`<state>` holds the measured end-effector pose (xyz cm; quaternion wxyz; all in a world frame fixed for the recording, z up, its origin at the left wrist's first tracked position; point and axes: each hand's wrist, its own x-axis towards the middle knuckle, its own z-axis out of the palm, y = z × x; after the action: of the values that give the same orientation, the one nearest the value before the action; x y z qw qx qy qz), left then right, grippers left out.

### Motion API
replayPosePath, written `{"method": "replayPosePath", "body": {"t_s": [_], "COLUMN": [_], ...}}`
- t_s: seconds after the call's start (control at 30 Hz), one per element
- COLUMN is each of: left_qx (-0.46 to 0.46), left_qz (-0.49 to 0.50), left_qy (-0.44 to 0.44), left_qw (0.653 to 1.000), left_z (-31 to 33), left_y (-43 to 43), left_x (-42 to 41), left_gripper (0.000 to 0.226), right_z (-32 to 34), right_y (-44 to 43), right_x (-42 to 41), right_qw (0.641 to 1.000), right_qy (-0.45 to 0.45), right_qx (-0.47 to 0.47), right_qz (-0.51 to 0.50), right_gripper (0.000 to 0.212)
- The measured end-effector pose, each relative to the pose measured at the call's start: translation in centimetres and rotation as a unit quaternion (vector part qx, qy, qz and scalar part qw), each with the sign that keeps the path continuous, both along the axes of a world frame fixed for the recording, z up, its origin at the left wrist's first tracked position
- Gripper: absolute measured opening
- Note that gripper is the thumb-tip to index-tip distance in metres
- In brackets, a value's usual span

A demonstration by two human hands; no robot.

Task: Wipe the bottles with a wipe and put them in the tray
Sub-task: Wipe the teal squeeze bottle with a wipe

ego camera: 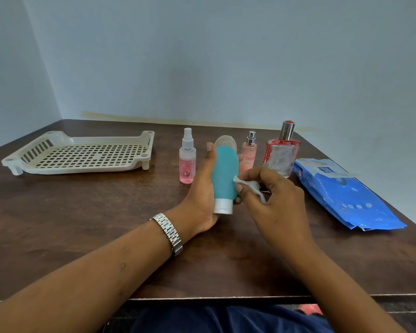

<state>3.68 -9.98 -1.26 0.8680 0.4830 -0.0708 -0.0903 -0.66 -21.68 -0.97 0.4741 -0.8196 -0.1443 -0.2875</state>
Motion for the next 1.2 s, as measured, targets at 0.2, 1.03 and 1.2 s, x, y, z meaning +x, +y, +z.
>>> {"method": "replayPosePath", "body": {"t_s": [0.2, 1.03, 1.2], "left_qx": [-0.025, -0.084, -0.126], "left_qz": [-0.028, 0.043, 0.089], "left_qy": [-0.01, 0.039, 0.012], "left_qw": [0.999, 0.995, 0.988], "left_z": [-0.1, -0.1, 0.8], "left_y": [0.3, 0.1, -0.1], "left_x": [0.5, 1.0, 0.8], "left_gripper": [0.058, 0.059, 0.047], "right_z": [-0.2, -1.7, -1.4], "right_y": [0.1, 2.8, 1.9], "right_x": [-0.8, -2.0, -2.0], "right_qw": [1.0, 0.932, 0.989], "right_qy": [-0.002, -0.223, -0.104], "right_qx": [0.006, -0.277, -0.072], "right_qz": [-0.01, -0.065, -0.072], "right_gripper": [0.011, 0.027, 0.024]}}
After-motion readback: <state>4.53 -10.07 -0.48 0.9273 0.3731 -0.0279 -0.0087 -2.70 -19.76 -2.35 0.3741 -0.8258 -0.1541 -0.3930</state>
